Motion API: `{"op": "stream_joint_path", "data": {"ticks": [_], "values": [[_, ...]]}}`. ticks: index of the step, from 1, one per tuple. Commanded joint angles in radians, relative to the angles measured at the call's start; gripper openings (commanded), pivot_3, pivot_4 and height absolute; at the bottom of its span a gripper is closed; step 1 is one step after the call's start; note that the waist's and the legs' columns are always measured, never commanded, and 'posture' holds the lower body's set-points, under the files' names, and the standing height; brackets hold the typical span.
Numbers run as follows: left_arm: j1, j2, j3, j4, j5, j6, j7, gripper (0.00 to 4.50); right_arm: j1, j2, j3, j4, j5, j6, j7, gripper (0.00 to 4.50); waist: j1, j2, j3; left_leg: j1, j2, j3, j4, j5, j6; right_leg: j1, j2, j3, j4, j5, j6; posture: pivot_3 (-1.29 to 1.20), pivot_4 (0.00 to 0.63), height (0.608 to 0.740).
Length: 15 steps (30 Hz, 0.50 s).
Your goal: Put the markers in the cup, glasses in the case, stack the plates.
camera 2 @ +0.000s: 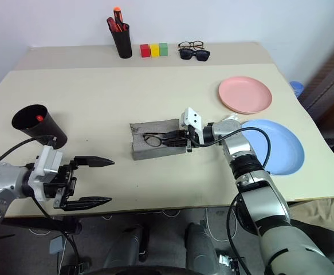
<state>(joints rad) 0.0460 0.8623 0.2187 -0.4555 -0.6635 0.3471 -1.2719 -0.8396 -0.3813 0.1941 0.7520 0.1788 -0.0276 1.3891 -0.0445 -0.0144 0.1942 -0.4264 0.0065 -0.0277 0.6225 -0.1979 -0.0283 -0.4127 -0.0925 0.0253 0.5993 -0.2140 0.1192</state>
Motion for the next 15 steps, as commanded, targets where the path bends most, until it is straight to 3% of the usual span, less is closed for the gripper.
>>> {"op": "stream_joint_path", "data": {"ticks": [1,4,11,14,15], "values": [[-0.013,0.001,0.024,-0.024,-0.021,0.009,0.032,4.50,-0.010,-0.020,-0.013,-0.033,-0.001,0.010,0.019,3.12,0.000,0.000,0.000,0.000,0.000,0.000,0.000,0.000,0.000,0.000,0.000,0.000,0.000,0.000,0.000,0.00,0.150,0.740],[-0.069,-0.019,0.009,0.005,-0.006,0.023,0.096,4.50,0.001,-0.035,-0.040,-0.067,0.003,0.003,-0.013,4.45,0.002,0.000,0.000,0.000,0.000,0.000,0.000,0.000,0.000,0.000,0.000,0.000,0.000,0.000,0.000,0.00,0.150,0.740],[-0.292,-0.087,-0.092,0.179,0.147,-0.012,0.238,4.50,0.159,-0.164,-0.173,-0.432,0.101,0.153,-0.099,4.45,0.019,0.000,0.000,0.000,0.000,0.000,0.000,0.000,-0.001,0.001,0.001,0.000,0.001,0.000,0.001,0.00,0.150,0.740],[-0.432,-0.138,-0.167,0.336,0.262,-0.061,0.295,3.72,0.315,-0.233,-0.257,-0.640,0.146,0.246,-0.175,4.50,0.041,0.000,0.000,0.000,0.000,-0.001,0.001,0.000,-0.001,0.001,0.001,0.000,0.001,0.000,0.001,0.00,0.150,0.740],[-0.475,-0.157,-0.187,0.387,0.290,-0.074,0.307,3.18,0.367,-0.249,-0.280,-0.696,0.153,0.269,-0.205,4.50,0.042,0.000,0.000,0.000,0.000,-0.001,0.001,0.000,-0.001,0.001,0.001,-0.001,0.001,0.000,0.001,0.00,0.150,0.740]]}}
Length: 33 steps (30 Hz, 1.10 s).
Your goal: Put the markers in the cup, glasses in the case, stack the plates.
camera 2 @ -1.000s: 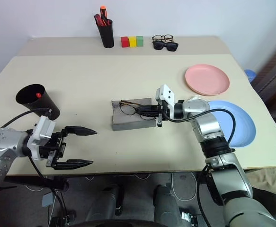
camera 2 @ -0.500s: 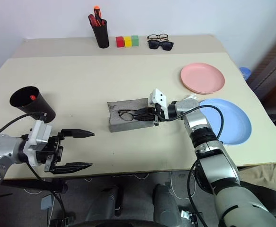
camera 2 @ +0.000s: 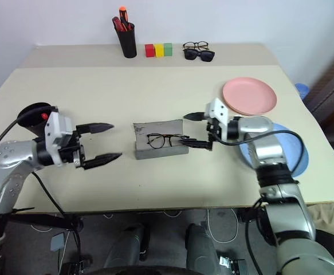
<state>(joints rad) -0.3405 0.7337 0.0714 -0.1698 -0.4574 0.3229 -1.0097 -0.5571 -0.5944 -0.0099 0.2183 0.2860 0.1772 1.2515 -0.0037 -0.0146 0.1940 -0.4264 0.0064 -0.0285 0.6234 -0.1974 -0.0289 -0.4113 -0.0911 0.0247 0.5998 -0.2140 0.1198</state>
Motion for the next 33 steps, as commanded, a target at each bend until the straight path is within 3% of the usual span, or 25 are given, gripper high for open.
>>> {"op": "stream_joint_path", "data": {"ticks": [1,6,14,21,27,33], "values": [[-0.138,-0.050,-0.062,0.154,0.105,-0.060,0.049,2.69,0.142,-0.050,-0.103,-0.215,0.051,0.088,-0.102,4.50,0.001,0.000,0.000,0.000,0.000,0.000,0.001,0.000,0.000,0.000,0.000,0.000,0.000,0.000,0.000,0.00,0.150,0.740],[-0.347,-0.157,-0.146,0.413,0.232,-0.175,0.083,0.09,0.329,-0.067,-0.175,-0.352,0.050,0.121,-0.225,4.50,-0.008,-0.001,0.000,0.000,0.000,0.001,0.003,0.000,0.000,0.001,0.000,0.000,-0.001,0.000,0.000,0.00,0.150,0.740],[-0.668,-0.283,-0.274,0.907,0.460,-0.431,0.128,0.04,0.543,-0.062,-0.200,-0.456,0.028,0.086,-0.321,4.50,-0.006,-0.001,0.000,-0.001,0.000,0.000,0.004,0.000,0.000,0.002,0.000,0.000,-0.001,0.000,0.000,0.00,0.150,0.740],[-0.825,-0.366,-0.303,1.206,0.537,-0.574,0.068,0.04,0.696,-0.070,-0.243,-0.510,0.027,0.015,-0.350,4.50,-0.009,-0.003,0.001,-0.002,0.000,0.001,0.005,0.000,0.001,0.002,0.000,0.000,-0.002,0.000,0.001,0.00,0.150,0.740],[-0.863,-0.394,-0.277,1.267,0.547,-0.606,0.032,0.04,0.651,-0.049,-0.186,-0.487,0.033,-0.012,-0.354,4.50,-0.010,-0.003,0.001,-0.002,0.000,0.001,0.005,0.000,0.001,0.002,0.000,0.000,-0.002,0.000,0.000,0.00,0.150,0.740],[-0.867,-0.379,-0.260,1.253,0.548,-0.600,0.036,0.04,0.464,0.009,-0.034,-0.330,0.013,-0.044,-0.300,4.50,-0.008,-0.004,0.002,-0.002,0.000,0.000,0.005,0.000,0.001,0.002,0.000,0.000,-0.001,0.001,0.000,0.00,0.150,0.740]]}}
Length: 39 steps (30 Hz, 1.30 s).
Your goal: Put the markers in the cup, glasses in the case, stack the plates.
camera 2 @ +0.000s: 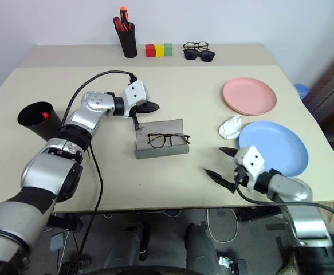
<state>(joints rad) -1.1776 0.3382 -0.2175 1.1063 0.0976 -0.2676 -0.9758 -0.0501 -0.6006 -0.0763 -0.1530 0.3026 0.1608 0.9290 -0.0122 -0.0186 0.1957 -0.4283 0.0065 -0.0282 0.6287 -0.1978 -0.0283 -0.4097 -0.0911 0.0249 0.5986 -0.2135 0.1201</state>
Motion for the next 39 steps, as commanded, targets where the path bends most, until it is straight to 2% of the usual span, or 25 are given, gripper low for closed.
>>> {"op": "stream_joint_path", "data": {"ticks": [1,8,14,18,22,29,34,39], "values": [[-0.029,0.022,0.034,-0.033,-0.011,-0.004,0.002,0.04,-0.078,0.030,0.054,0.071,-0.005,-0.030,0.028,4.50,0.001,0.000,0.000,0.000,0.000,0.000,0.000,0.000,0.000,0.000,0.000,0.000,0.000,0.000,0.000,0.00,0.150,0.740],[0.014,0.059,0.061,-0.141,-0.029,0.042,-0.013,0.04,-0.273,0.129,0.175,0.267,-0.044,-0.067,0.059,4.50,0.000,0.000,0.000,0.000,0.000,0.000,0.000,0.000,0.000,0.000,0.000,0.000,0.001,0.002,0.003,0.00,0.150,0.740],[0.093,0.085,0.075,-0.281,-0.053,0.122,-0.043,0.04,-0.338,0.166,0.206,0.336,-0.048,-0.085,0.089,4.50,-0.002,0.000,0.000,0.000,0.000,-0.001,0.000,0.000,0.000,0.000,0.001,0.000,0.002,0.002,0.004,0.00,0.150,0.740],[0.132,0.101,0.074,-0.328,-0.064,0.172,-0.056,0.04,-0.342,0.158,0.192,0.309,-0.037,-0.078,0.094,4.50,-0.003,0.000,0.000,0.001,0.000,-0.001,0.000,0.000,0.000,0.000,0.001,0.000,0.003,0.002,0.004,0.00,0.150,0.740],[0.111,0.091,0.064,-0.289,-0.060,0.177,-0.068,0.04,-0.272,0.097,0.128,0.164,0.006,-0.025,0.079,4.50,0.003,0.000,0.000,0.000,0.000,-0.002,0.000,0.000,0.000,0.000,0.001,0.000,0.004,0.001,0.004,0.00,0.150,0.740],[0.010,0.045,0.040,-0.101,-0.008,0.091,-0.022,0.04,0.010,-0.031,-0.022,-0.132,0.072,0.087,0.019,4.50,0.023,-0.001,0.000,0.000,0.000,-0.001,0.001,0.000,0.000,0.000,0.001,0.000,0.002,0.000,0.001,0.00,0.150,0.740],[-0.060,0.022,0.040,0.012,0.022,0.038,0.009,0.04,0.163,-0.054,-0.122,-0.248,0.116,0.118,-0.019,4.50,0.021,-0.001,0.000,0.000,0.000,-0.001,0.001,0.000,0.000,0.000,0.001,0.000,0.002,-0.001,0.001,0.00,0.150,0.740],[-0.097,0.004,0.038,0.088,0.048,0.011,0.019,0.04,0.222,-0.049,-0.185,-0.291,0.146,0.106,-0.040,4.50,0.021,-0.001,0.000,0.000,0.000,-0.001,0.001,0.000,0.000,0.000,0.001,0.000,0.002,-0.001,0.001,0.00,0.150,0.740]]}}
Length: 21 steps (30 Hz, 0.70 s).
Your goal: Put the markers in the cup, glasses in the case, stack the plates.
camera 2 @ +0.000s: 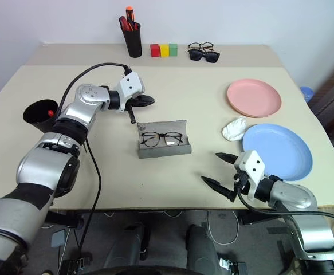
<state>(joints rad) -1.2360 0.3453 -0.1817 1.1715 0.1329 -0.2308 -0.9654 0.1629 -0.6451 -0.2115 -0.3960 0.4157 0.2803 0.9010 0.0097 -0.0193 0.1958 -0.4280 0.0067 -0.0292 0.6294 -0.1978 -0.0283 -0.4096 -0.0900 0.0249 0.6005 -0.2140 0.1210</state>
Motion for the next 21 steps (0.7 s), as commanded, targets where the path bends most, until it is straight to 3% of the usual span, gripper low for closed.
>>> {"op": "stream_joint_path", "data": {"ticks": [1,12,16,21], "values": [[-0.041,-0.009,0.002,0.036,0.017,-0.029,0.007,0.04,0.009,0.000,-0.057,-0.052,0.039,-0.018,-0.017,4.50,0.001,0.000,0.000,0.000,0.000,0.000,0.000,0.000,0.000,0.000,0.000,0.000,0.000,0.000,0.000,0.00,0.150,0.740],[-0.051,-0.050,0.028,0.084,0.002,-0.005,-0.079,0.04,-0.044,0.013,-0.050,-0.067,0.081,-0.029,-0.046,4.50,0.002,0.000,0.000,0.000,0.000,0.000,0.000,0.000,0.000,0.000,0.000,0.000,-0.001,0.000,0.000,0.00,0.150,0.740],[-0.048,-0.059,0.063,0.066,-0.065,0.162,-0.289,0.04,-0.056,0.011,-0.042,-0.066,0.077,-0.027,-0.049,4.50,0.001,0.000,0.000,0.000,0.000,0.000,0.000,0.000,0.000,0.000,0.000,0.000,-0.001,0.000,0.000,0.00,0.150,0.740],[0.036,-0.019,0.030,-0.087,-0.090,0.287,-0.555,0.04,-0.073,0.004,-0.040,-0.056,0.077,-0.022,-0.051,4.50,-0.005,0.000,0.000,0.000,0.000,0.000,0.000,0.000,0.000,0.000,0.000,0.000,0.000,0.000,-0.001,0.00,0.150,0.740]]}}
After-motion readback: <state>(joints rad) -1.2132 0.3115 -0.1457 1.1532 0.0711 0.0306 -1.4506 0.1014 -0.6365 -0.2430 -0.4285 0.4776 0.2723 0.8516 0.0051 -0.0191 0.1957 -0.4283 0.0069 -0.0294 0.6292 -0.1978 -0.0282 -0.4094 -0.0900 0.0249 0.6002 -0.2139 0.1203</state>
